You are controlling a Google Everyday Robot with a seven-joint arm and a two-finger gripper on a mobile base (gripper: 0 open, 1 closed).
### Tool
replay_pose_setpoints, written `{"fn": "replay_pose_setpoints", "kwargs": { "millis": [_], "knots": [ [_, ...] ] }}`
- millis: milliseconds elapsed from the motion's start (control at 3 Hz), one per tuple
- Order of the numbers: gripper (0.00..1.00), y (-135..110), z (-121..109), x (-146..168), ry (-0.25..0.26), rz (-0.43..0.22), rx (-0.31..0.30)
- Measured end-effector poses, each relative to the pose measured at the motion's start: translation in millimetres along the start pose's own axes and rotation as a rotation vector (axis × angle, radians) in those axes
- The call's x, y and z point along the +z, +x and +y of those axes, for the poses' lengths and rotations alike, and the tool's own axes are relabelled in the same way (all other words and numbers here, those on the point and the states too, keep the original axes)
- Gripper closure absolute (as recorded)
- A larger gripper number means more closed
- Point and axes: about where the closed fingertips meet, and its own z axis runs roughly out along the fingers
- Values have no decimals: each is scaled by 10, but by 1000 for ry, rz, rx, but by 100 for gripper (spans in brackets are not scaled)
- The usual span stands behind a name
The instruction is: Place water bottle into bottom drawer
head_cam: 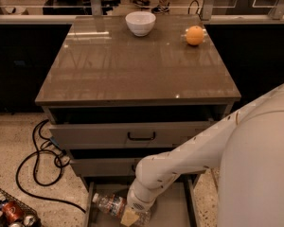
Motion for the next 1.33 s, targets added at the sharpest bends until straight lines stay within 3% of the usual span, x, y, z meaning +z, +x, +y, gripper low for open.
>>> {"fn": "replay_pose_setpoints", "kwargs": {
  "millis": [333, 667, 1333],
  "knots": [
    [100, 0, 0, 0, 0, 0, 0],
    [100, -155, -115, 191, 1, -10, -18],
    [100, -464, -329, 893, 14, -33, -70]
  ]
}}
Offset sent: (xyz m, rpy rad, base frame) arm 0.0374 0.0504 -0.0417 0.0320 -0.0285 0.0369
